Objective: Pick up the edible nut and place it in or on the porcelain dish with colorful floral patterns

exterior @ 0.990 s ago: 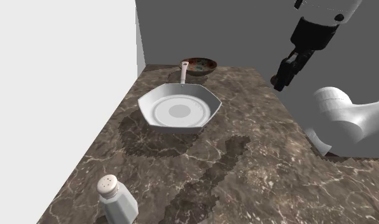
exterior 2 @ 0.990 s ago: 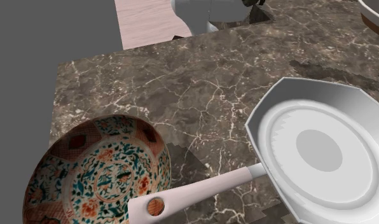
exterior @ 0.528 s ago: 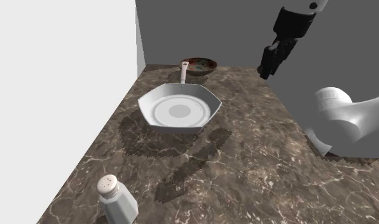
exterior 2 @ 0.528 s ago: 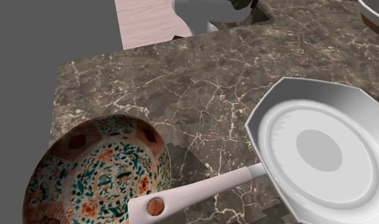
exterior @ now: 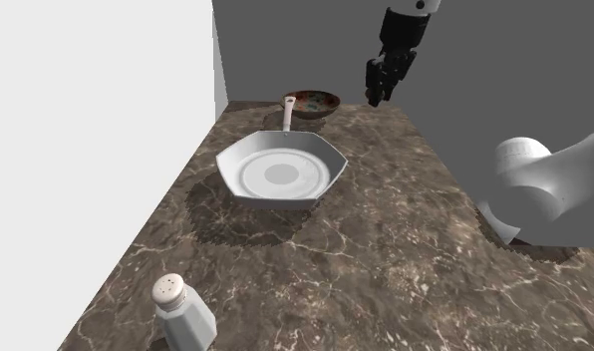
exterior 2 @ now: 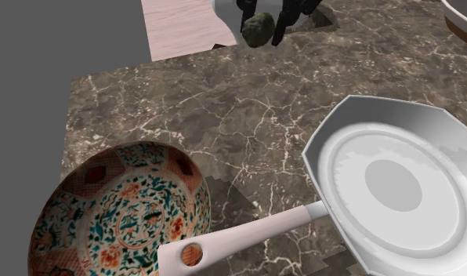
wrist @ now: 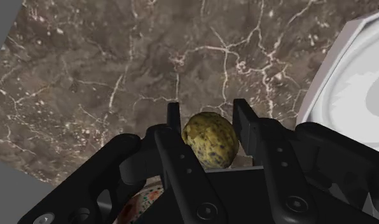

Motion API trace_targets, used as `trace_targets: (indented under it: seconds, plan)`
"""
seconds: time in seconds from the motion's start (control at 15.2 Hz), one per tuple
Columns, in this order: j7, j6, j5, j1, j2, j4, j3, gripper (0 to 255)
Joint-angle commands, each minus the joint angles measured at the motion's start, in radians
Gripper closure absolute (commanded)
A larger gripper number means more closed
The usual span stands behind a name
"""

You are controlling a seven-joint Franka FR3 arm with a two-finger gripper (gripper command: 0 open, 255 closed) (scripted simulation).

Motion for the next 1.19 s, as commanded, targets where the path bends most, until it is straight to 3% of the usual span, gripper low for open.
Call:
trace_targets:
  seconds: [0.0,0.59,1.12]
  plan:
    - [-0.022,0.040,-0.018,-0.016,0.075,0.037,-0.018,255]
    - [-0.096,0.150,-0.070,-0.068,0.403,0.259,-0.075,255]
    - [-0.154,0.170,-0.089,-0.098,0.704,0.545,-0.113,255]
